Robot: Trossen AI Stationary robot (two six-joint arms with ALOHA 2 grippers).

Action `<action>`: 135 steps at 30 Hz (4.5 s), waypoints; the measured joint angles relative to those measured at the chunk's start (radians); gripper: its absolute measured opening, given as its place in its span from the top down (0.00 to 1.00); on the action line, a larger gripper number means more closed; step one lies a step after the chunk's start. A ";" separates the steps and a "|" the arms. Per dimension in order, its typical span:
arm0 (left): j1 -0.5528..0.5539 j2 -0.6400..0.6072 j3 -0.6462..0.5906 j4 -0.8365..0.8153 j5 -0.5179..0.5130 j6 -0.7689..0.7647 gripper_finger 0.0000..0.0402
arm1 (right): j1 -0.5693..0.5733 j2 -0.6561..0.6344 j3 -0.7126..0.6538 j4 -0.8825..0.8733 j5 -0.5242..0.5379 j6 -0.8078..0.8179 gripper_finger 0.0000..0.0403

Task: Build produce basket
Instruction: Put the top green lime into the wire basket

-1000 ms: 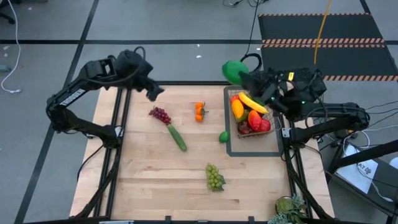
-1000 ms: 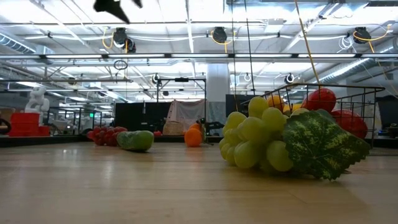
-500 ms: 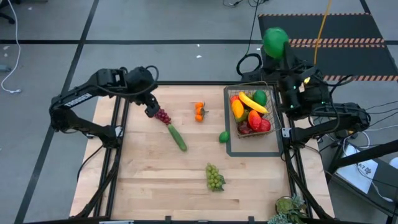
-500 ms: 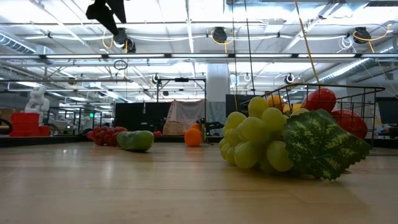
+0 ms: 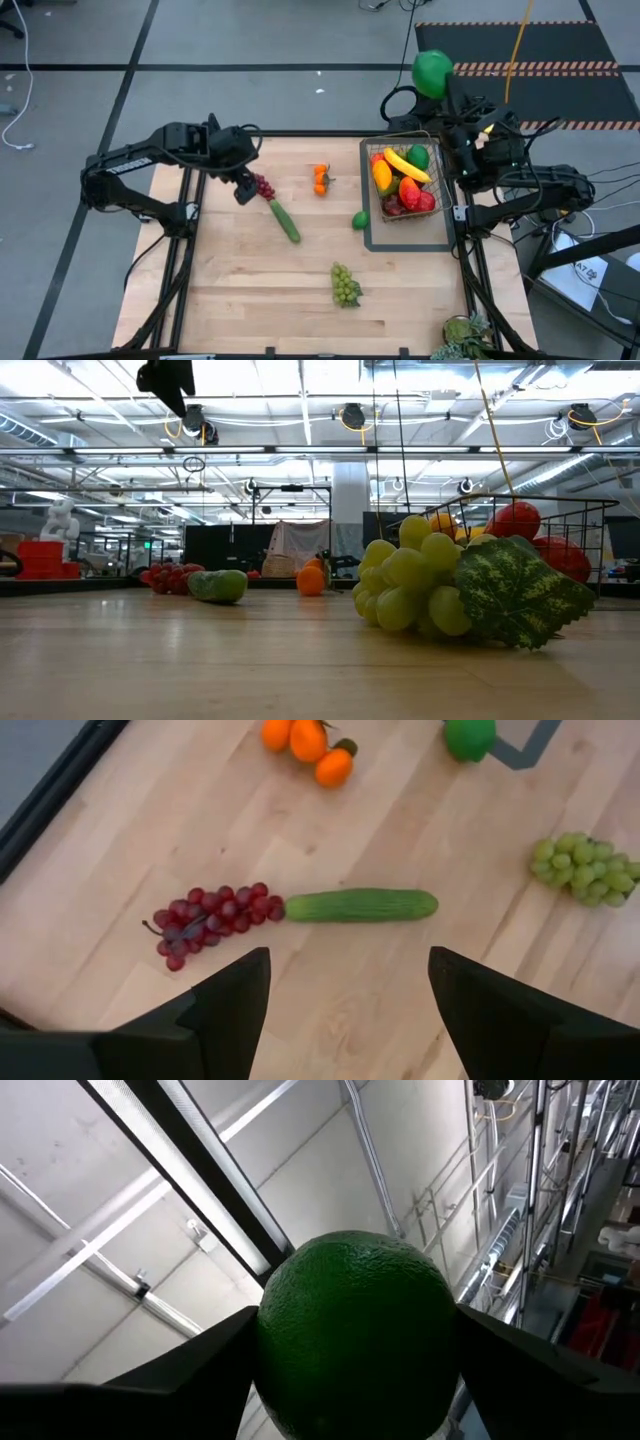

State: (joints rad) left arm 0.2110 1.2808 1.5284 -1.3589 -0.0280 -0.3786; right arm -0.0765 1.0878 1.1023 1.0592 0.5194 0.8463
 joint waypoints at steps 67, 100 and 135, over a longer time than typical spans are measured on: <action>0.007 0.007 0.000 0.349 -0.308 0.139 0.33 | 0.268 0.202 0.705 -0.665 0.384 -1.872 0.25; -0.018 0.007 0.000 0.225 -0.283 0.091 0.33 | 0.458 0.257 0.523 -0.820 0.711 -0.641 0.25; -0.157 0.007 0.000 0.130 -0.242 -0.173 0.33 | 0.011 0.227 0.517 -2.639 -0.417 0.255 0.25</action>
State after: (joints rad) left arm 0.0536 1.2881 1.5284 -1.2286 -0.2703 -0.5513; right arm -0.0654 1.3147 1.6192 -1.5799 0.1028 1.1012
